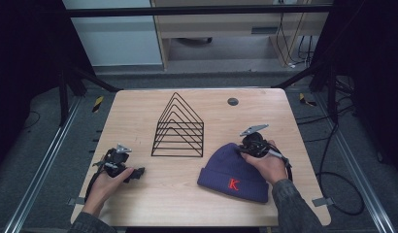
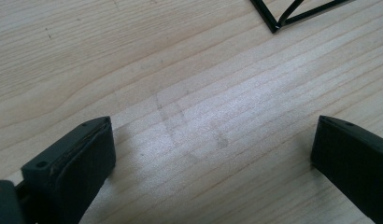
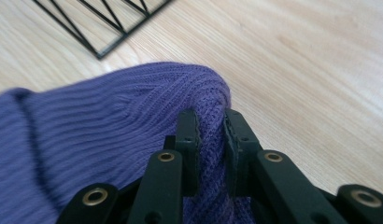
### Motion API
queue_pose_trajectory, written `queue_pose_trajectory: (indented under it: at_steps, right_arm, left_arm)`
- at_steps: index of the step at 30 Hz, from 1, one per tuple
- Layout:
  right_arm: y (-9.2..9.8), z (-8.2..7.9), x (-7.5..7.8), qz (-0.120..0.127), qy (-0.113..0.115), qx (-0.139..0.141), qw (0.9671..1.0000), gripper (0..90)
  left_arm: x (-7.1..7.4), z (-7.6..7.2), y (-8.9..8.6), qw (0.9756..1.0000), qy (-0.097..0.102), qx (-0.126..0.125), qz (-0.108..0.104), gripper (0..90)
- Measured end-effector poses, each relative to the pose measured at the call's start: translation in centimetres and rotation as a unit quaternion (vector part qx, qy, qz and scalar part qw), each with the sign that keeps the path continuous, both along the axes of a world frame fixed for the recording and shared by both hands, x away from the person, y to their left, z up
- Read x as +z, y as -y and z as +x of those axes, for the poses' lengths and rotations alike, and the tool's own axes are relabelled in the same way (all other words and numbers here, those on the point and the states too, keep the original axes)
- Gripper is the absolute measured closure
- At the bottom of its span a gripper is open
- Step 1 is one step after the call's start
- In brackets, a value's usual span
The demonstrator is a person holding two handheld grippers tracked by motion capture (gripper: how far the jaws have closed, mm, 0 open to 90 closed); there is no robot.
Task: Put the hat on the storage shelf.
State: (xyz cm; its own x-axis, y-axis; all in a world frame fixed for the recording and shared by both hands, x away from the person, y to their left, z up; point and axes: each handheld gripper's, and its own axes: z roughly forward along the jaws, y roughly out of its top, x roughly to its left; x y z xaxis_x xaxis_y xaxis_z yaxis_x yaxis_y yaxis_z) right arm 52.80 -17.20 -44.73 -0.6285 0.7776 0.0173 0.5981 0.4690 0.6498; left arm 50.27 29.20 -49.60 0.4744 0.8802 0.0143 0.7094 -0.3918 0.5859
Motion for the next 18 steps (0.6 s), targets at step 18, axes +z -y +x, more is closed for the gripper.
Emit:
queue_pose_trajectory:
  at_steps: [18]
  right_arm:
    - [-0.3, -5.7, 7.1, 0.051, 0.088, 0.050, 0.9936, 78.7]
  left_arm:
    - [1.6, -0.4, -0.4, 0.9974, 0.053, 0.006, -0.049, 5.4]
